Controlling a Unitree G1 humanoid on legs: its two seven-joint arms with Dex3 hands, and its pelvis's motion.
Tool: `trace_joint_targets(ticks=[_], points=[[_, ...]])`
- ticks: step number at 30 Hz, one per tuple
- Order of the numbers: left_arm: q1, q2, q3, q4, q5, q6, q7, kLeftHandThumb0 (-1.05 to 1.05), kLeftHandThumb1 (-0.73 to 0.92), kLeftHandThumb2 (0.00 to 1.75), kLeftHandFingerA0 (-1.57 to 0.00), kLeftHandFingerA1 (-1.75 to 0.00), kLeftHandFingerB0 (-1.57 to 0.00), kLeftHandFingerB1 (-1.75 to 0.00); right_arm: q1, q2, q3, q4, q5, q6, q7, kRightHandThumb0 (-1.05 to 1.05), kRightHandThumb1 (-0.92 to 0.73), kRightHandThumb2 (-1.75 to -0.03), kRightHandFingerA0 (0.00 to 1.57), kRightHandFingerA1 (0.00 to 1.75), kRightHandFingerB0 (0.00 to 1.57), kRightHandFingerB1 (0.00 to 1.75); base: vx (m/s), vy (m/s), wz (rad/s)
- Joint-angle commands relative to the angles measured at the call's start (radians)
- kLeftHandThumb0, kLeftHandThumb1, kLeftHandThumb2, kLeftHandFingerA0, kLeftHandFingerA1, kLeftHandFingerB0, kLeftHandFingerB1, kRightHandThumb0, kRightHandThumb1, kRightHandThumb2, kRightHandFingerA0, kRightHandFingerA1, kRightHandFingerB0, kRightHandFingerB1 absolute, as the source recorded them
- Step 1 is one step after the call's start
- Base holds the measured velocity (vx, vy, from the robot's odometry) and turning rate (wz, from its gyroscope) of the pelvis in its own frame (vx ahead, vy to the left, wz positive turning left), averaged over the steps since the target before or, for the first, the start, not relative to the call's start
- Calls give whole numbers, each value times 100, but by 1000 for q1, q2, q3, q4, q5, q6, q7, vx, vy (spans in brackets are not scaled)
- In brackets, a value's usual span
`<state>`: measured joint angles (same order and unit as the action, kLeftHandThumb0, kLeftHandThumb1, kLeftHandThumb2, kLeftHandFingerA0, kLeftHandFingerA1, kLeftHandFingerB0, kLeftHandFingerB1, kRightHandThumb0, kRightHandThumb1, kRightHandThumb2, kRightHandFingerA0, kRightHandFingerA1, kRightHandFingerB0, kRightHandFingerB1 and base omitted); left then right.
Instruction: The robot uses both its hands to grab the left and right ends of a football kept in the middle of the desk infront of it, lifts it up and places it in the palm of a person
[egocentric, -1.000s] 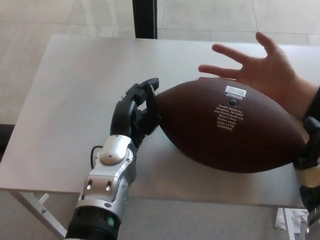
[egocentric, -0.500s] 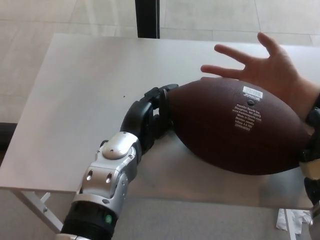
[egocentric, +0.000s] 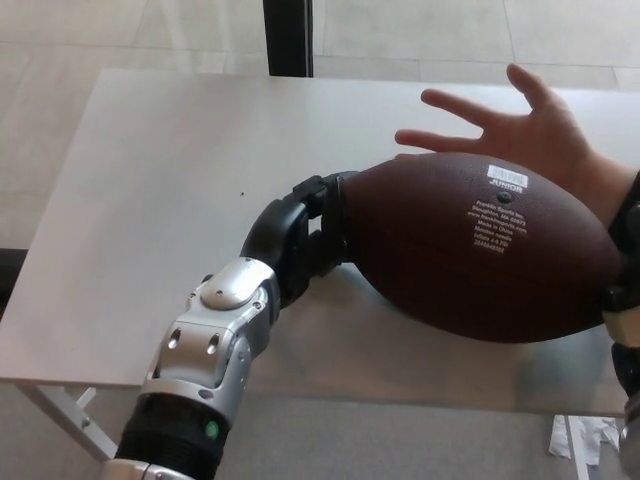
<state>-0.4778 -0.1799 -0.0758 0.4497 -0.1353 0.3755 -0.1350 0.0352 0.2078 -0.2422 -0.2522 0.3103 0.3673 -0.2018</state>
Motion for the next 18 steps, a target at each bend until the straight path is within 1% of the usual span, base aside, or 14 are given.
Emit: trace_joint_targets(ticks=[1, 4, 5, 6, 7, 8, 11, 12, 13, 14, 15, 16, 17, 18], points=[[16, -56, -20, 68, -6, 32, -8, -83, 92, 87, -72, -129, -19, -45, 3, 114, 39, -56, 198, -3, 85, -92, -71, -108, 52, 58, 13, 42, 0, 0, 0], [2, -59, -24, 86, 2, 27, -8, -91, 92, 86, -70, -125, -17, -43, 3, 125, 29, -59, 283, 17, 117, -88, -68, -108, 37, 56, 5, 31, 0, 0, 0], [-2, -58, -29, 91, 5, 28, -13, -96, 92, 87, -69, -122, -14, -41, 4, 124, 27, -60, 307, 30, 125, -92, -89, -66, 39, 42, 4, 26, 0, 0, 0], [-3, -59, -30, 90, 6, 30, -11, -99, 92, 86, -69, -118, -13, -39, 5, 120, 26, -58, 331, 41, 140, -93, -90, -67, 28, 41, 0, 22, 0, 0, 0], [-6, -62, -28, 94, 3, 30, -11, -98, 91, 85, -72, -118, -12, -39, 7, 118, 21, -54, 367, 51, 165, -105, -78, -114, 19, 49, 0, 9, 0, 0, 0], [-6, -74, -24, 97, 3, 31, 9, -81, 77, 126, -75, -100, -2, -42, 11, 96, 30, -43, 393, 62, 228, -100, -89, -67, 17, 42, 0, 0, 0, 0, 0], [-17, -93, -14, 112, 1, 46, 38, -92, 81, 117, -58, -94, -2, -39, 17, 69, 50, -39, 402, 73, 276, -100, -69, -97, 15, 44, 0, 0, 0, 0, 0], [-18, -101, -23, 111, 11, 49, 52, -75, 87, 65, -28, -85, 0, -24, 18, 49, 67, -46, 381, 77, 282, -100, -69, -100, 20, 47, 0, 0, 0, 0, 0], [-14, -118, -39, 105, 25, 44, 71, -66, 59, 98, -35, -79, 0, -23, 19, 8, 100, -56, 341, 84, 302, -103, -73, -106, 15, 45, 0, 9, 0, 0, 0], [-7, -124, -42, 100, 23, 34, 69, -66, 59, 98, -35, -79, 0, -23, 18, -8, 110, -55, 332, 85, 316, -103, -73, -106, 15, 45, 0, 9, 0, 0, 0], [-6, -130, -72, 99, 55, 35, 97, -61, 84, 67, -39, -97, -4, -25, 16, -12, 117, -59, 332, 98, 311, -105, -72, -104, 26, 52, 0, 6, 0, 0, 0], [-10, -131, -86, 103, 70, 33, 102, -69, 71, 102, -34, -75, 0, -19, 13, -17, 118, -58, 335, 106, 313, -105, -73, -101, 24, 51, 0, 3, 0, 0, 0], [-14, -130, -101, 108, 84, 29, 105, -69, 71, 102, -34, -75, 0, -19, 9, -23, 118, -56, 339, 114, 316, -105, -73, -101, 24, 51, 0, 3, 0, 0, 0], [-15, -138, -146, 117, 127, -14, 125, -61, 87, 65, -27, -71, -7, -33, -7, -44, 124, -50, 343, 146, 323, -99, -74, -101, 39, 52, 0, 4, 0, 0, 0]])
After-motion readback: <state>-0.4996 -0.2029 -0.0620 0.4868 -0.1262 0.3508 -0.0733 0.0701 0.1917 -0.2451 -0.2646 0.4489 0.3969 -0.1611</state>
